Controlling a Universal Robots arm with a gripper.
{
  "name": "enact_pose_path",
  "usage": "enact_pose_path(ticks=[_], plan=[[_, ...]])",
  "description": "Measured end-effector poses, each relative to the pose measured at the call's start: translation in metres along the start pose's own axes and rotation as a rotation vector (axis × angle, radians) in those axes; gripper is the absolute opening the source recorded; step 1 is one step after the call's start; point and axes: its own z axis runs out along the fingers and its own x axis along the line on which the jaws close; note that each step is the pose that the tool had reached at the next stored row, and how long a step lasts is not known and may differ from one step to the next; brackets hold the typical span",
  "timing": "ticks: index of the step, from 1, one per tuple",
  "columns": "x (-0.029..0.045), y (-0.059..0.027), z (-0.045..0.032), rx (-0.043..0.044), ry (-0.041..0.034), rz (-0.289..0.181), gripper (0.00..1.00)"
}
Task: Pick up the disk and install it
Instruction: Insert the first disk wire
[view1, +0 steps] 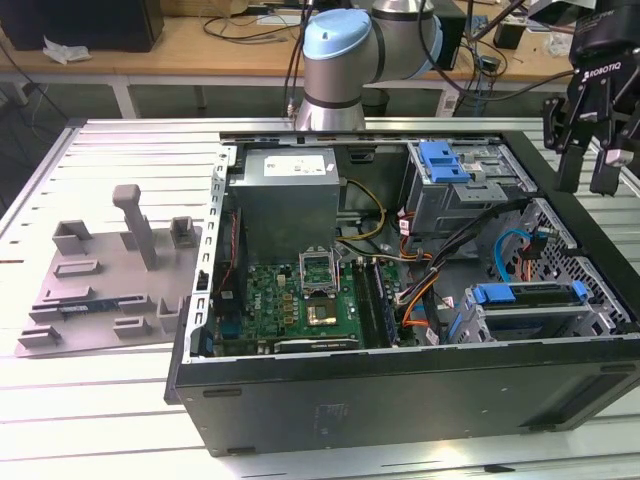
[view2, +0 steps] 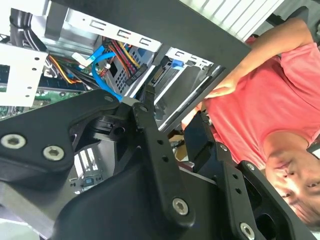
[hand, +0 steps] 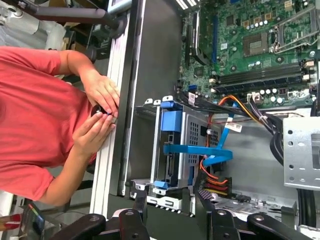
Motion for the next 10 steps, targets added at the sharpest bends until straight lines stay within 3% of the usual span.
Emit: enact_pose_path(ticks=[2, 10], plan=[[-0.0003, -0.0001, 0.0003, -0.0027, -0.0027, 0.014, 0.51], [-0.0013, -0.0004, 0.0014, -0.0508, -0.0180, 0.081, 0.51]])
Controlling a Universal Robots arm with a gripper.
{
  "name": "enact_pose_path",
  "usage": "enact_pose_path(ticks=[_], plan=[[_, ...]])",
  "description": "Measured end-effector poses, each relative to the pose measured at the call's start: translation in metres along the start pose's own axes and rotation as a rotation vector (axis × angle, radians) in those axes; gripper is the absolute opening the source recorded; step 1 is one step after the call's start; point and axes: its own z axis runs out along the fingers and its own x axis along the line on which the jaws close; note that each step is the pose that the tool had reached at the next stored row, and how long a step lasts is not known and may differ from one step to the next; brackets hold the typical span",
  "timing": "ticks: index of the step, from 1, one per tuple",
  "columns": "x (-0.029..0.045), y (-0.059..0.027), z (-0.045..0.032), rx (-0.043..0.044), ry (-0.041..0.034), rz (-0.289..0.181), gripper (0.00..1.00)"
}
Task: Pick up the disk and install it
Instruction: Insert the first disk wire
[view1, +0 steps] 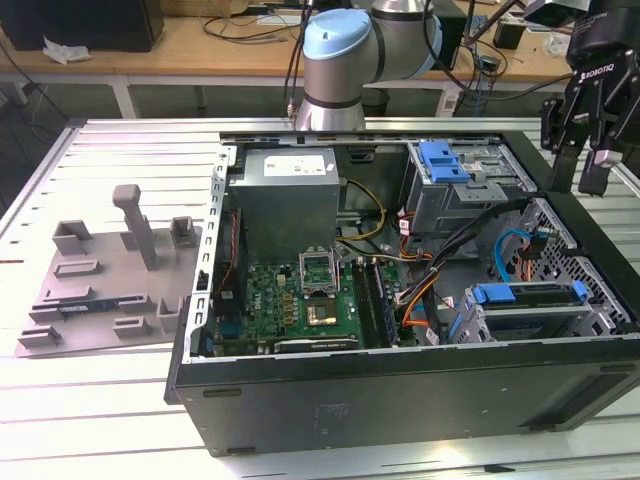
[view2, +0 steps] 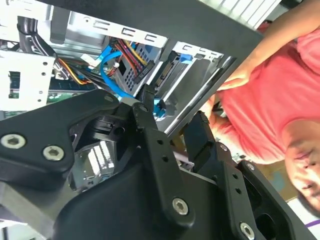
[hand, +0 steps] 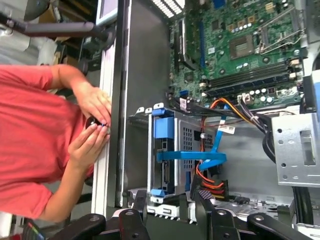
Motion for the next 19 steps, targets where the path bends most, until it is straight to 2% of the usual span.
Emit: enact_pose_path(ticks=[1, 2, 6, 7, 9, 10, 12, 16, 19], plan=[[-0.0001, 0.0000, 0.0001, -0.0032, -0.0016, 0.007, 0.51], [-0.0002, 0.0000, 0.0003, 0.0001, -0.0044, 0.019, 0.51], [-0.0002, -0.0001, 0.0002, 0.0299, -0.0123, 0.051, 0.51], [-0.0002, -0.0001, 0.0003, 0.0416, -0.0153, 0.062, 0.51], [-0.0004, -0.0001, 0.0005, 0.0537, -0.0186, 0.076, 0.51], [-0.0011, -0.0003, 0.0015, 0.0661, -0.0225, 0.092, 0.51], [-0.0018, -0.0005, 0.0022, 0.0690, -0.0242, 0.101, 0.51], [-0.0056, -0.0013, 0.0075, 0.0619, -0.0276, 0.122, 0.51], [-0.0065, -0.0014, 0.0101, 0.0580, -0.0269, 0.128, 0.51]])
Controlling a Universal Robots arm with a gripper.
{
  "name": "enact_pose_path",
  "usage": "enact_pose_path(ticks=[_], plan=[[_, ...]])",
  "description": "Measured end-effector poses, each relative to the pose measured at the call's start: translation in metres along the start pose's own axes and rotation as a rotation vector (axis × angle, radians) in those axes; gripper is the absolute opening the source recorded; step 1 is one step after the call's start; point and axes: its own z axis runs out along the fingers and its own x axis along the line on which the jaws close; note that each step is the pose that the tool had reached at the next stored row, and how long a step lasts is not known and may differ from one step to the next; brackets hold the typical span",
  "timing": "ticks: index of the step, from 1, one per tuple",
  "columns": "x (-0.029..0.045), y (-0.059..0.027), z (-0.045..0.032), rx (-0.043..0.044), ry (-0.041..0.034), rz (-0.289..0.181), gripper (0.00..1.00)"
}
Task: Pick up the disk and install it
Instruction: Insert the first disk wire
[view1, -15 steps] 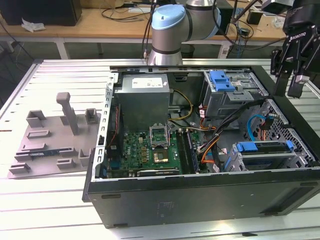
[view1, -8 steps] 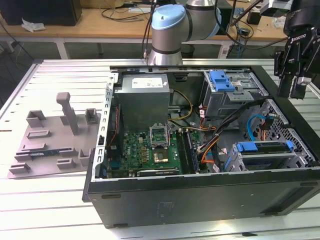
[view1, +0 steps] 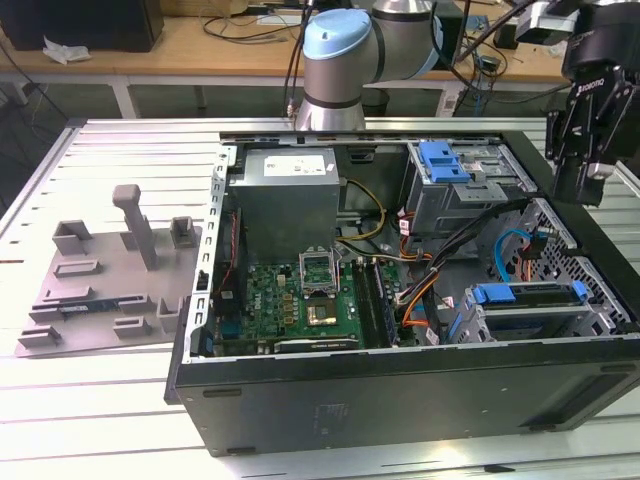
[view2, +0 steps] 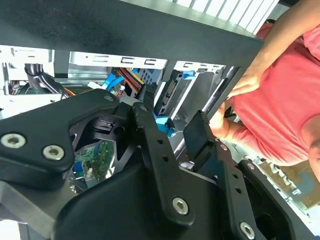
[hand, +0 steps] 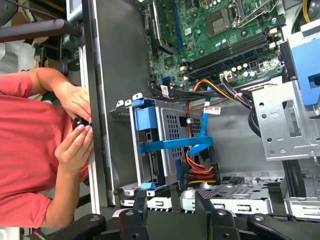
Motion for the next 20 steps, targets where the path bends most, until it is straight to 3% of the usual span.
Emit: enact_pose_path(ticks=[7, 9, 10, 11, 12, 14, 17, 18, 20], plan=[[-0.0023, 0.0004, 0.0060, -0.0104, 0.0045, 0.015, 0.51], [-0.0051, 0.0006, 0.0097, -0.0177, 0.0040, 0.025, 0.51], [-0.0086, 0.0017, 0.0147, -0.0270, 0.0031, 0.037, 0.51], [-0.0064, 0.0066, 0.0191, -0.0291, 0.0032, 0.040, 0.51], [-0.0038, 0.0058, 0.0229, -0.0291, 0.0032, 0.040, 0.51], [-0.0060, 0.0077, 0.0281, -0.0281, 0.0008, 0.041, 0.51], [-0.0069, 0.0081, 0.0295, -0.0278, -0.0001, 0.041, 0.51], [-0.0069, 0.0085, 0.0296, -0.0264, -0.0006, 0.042, 0.29], [-0.0084, 0.0086, 0.0307, -0.0265, -0.0012, 0.042, 0.29]])
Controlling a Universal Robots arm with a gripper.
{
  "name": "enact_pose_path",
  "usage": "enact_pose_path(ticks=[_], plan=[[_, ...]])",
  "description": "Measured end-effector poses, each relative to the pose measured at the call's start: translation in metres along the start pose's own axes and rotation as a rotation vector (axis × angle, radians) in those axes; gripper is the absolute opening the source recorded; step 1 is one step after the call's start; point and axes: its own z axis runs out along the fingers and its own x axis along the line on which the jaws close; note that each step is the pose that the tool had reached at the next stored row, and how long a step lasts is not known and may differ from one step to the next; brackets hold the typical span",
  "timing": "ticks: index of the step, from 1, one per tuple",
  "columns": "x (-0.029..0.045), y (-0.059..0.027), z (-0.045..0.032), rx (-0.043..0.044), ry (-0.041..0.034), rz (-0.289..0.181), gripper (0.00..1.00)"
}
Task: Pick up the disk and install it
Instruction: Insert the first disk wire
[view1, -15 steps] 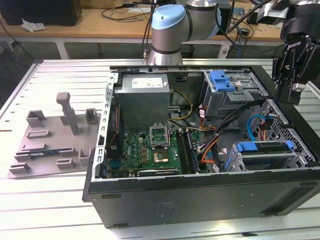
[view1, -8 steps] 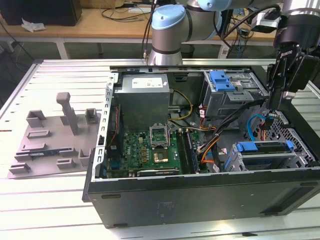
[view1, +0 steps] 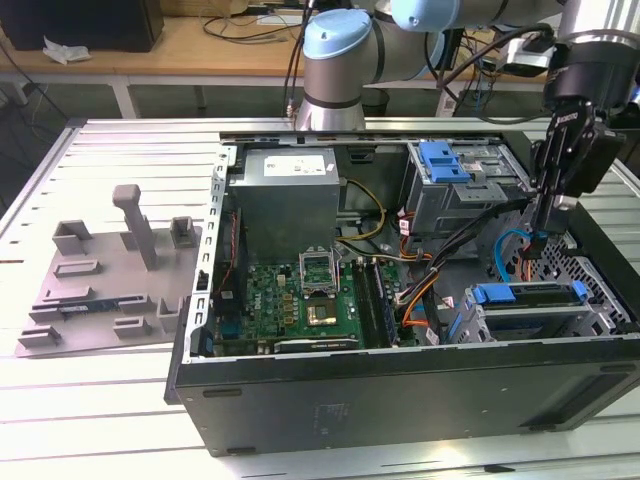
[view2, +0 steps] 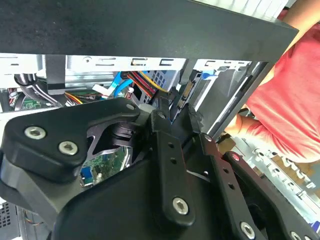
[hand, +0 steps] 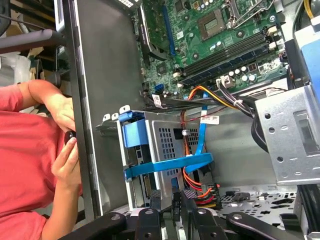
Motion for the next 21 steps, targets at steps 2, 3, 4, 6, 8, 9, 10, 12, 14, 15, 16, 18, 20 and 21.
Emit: enact_pose_path(ticks=[2, 3, 4, 6, 8, 9, 10, 12, 14, 15, 16, 18, 20, 21], plan=[[-0.0013, -0.0025, 0.0005, -0.0005, -0.0017, -0.001, 0.29], [-0.0021, -0.0041, 0.0006, -0.0011, -0.0035, -0.001, 0.29], [-0.0029, -0.0045, 0.0012, -0.0016, -0.0049, -0.002, 0.29], [-0.0041, -0.0043, 0.0017, -0.0015, -0.0046, -0.002, 0.29], [-0.0053, -0.0030, 0.0011, -0.0015, -0.0047, -0.002, 0.29], [-0.0065, -0.0019, 0.0001, -0.0013, -0.0046, -0.002, 0.29], [-0.0072, -0.0011, -0.0003, -0.0015, -0.0047, -0.002, 0.29], [-0.0082, -0.0001, -0.0010, -0.0014, -0.0047, -0.002, 0.29], [-0.0083, -0.0001, -0.0009, -0.0013, -0.0046, -0.002, 0.29], [-0.0085, -0.0001, -0.0006, -0.0014, -0.0048, -0.002, 0.29], [-0.0087, -0.0005, -0.0005, -0.0015, -0.0051, -0.002, 0.29], [-0.0089, -0.0016, -0.0006, -0.0014, -0.0050, -0.002, 0.29], [-0.0091, -0.0026, -0.0007, -0.0014, -0.0051, -0.002, 0.29], [-0.0091, -0.0027, -0.0005, -0.0015, -0.0052, -0.002, 0.29]])
